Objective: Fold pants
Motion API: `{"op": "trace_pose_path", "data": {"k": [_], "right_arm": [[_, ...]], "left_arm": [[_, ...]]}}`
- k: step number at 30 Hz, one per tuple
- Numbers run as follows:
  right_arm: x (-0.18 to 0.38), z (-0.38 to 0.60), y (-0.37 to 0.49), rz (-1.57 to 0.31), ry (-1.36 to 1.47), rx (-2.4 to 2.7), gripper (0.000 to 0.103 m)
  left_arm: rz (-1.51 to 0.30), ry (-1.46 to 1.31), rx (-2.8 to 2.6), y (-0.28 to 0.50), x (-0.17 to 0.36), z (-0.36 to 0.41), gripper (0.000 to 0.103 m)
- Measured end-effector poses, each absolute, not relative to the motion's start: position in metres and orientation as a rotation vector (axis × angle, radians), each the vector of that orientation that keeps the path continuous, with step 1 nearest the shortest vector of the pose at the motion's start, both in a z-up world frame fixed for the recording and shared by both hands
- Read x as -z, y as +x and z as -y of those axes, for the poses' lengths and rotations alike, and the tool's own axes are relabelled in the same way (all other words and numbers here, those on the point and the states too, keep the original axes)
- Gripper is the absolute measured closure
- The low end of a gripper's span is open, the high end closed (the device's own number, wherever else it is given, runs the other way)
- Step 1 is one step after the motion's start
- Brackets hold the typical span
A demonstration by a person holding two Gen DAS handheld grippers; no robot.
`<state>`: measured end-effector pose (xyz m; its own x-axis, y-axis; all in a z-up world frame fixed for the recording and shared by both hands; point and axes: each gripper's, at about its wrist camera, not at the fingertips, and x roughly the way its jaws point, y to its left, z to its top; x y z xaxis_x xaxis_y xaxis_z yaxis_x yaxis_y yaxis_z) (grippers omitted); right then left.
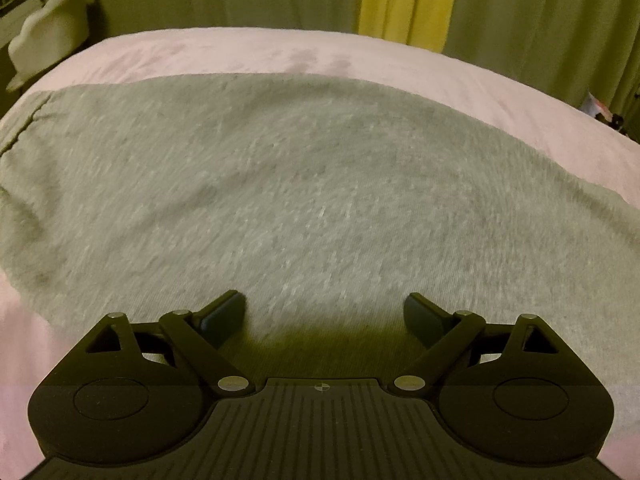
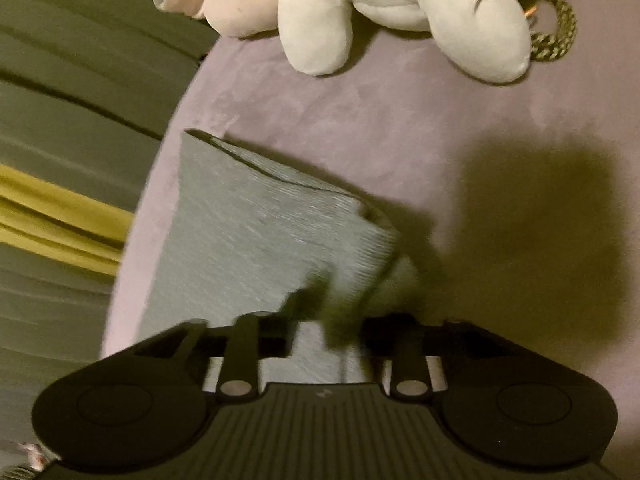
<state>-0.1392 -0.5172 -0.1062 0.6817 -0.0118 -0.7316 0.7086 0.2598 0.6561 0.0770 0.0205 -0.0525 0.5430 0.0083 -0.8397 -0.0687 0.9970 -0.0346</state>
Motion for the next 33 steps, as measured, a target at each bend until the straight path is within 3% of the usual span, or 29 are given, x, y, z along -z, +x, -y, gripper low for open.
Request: {"op": "trace_pose_path", "data": {"k": [2, 5, 16, 21, 26, 29, 33], "right_arm": [[0.107, 0.517, -0.138, -0.687, 1.226, 0.546, 0.071], [0.105, 0.514, -0.136, -0.711, 1.183, 0.573, 0.085], [0.086, 0.503, -0.133, -0.716, 1.035, 0.603, 0.091], [0.004, 0.453, -0.104, -0.605, 0.675, 0.514, 0.092], [-0.080, 0.322, -0.065, -0.456, 0.314, 0.186, 0.092], [-0.068, 0.225, -0.049, -0.498, 0.100, -0.044, 0.092], [0.024, 0.128, -0.030, -0.731, 0.002, -0.307, 0.092]], "left_arm": [[-0.999, -0.062, -0.049, 0.076, 0.052, -0.021, 0.009], [-1.004, -0.057, -0.058, 0.074, 0.051, -0.023, 0.009], [-1.024, -0.053, -0.119, 0.058, 0.035, -0.041, 0.010], [-0.933, -0.084, -0.176, 0.037, 0.012, -0.069, 0.009], [-0.885, -0.233, -0.272, 0.023, -0.002, -0.107, 0.009], [-0.864, -0.248, -0.296, 0.018, -0.004, -0.117, 0.009], [-0.844, -0.207, -0.331, 0.015, 0.004, -0.121, 0.009]]}}
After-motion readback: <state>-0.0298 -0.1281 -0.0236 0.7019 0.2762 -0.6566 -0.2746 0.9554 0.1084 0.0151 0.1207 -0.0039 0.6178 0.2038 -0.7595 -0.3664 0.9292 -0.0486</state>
